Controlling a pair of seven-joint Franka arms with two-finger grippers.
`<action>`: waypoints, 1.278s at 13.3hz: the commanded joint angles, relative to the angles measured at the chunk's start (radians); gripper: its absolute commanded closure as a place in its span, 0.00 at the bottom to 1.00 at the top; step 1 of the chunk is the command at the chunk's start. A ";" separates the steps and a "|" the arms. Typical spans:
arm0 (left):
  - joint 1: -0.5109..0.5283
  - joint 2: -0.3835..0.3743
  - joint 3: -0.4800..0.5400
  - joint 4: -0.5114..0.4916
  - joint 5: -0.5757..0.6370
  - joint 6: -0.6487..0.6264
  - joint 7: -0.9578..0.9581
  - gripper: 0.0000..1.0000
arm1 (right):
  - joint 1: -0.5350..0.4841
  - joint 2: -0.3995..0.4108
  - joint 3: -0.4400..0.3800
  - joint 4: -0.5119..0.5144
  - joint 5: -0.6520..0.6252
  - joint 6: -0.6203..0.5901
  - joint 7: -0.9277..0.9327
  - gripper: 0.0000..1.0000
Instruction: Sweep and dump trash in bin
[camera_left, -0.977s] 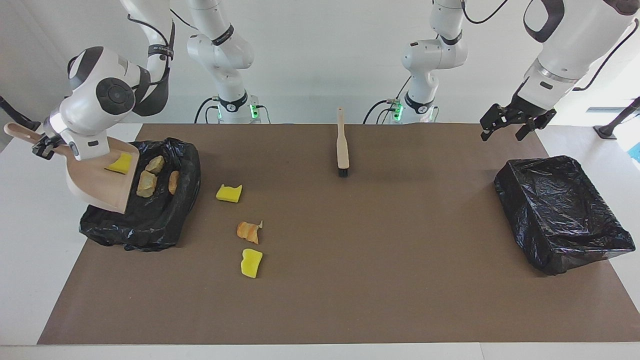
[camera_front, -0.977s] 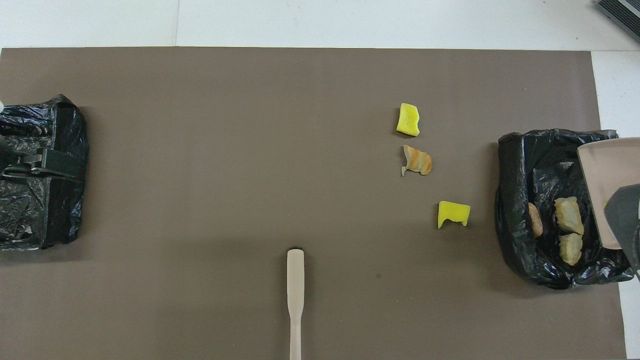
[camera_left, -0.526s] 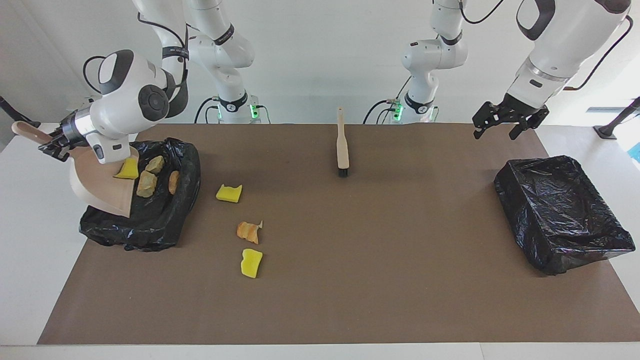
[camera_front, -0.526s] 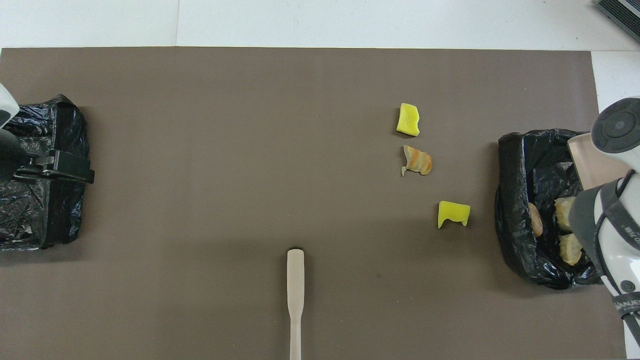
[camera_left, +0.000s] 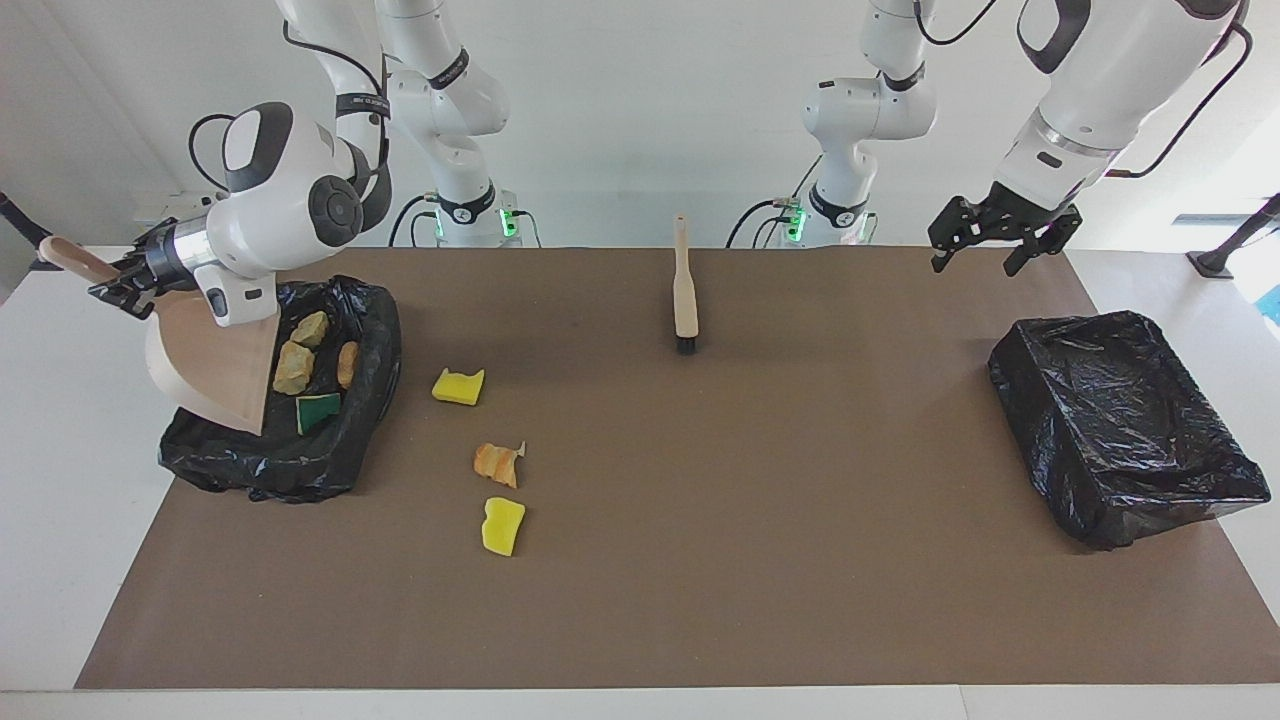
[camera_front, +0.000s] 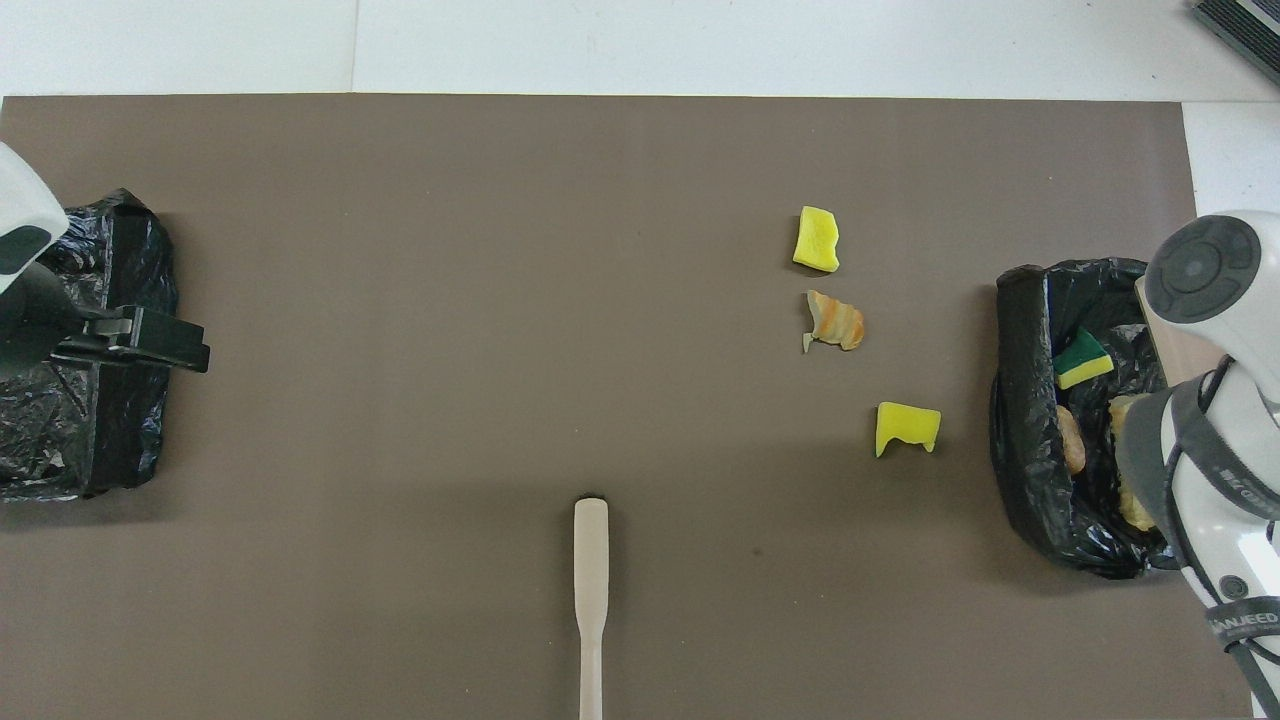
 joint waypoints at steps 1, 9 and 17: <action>-0.023 -0.003 0.015 0.012 0.020 -0.017 0.006 0.00 | 0.003 -0.025 0.006 0.038 0.067 -0.021 0.039 1.00; -0.009 -0.017 0.017 -0.009 0.020 0.009 0.114 0.00 | 0.006 -0.021 0.010 0.255 0.526 -0.182 0.418 1.00; -0.005 -0.015 0.022 -0.003 0.020 0.014 0.120 0.00 | 0.262 0.120 0.022 0.410 0.966 -0.259 1.284 1.00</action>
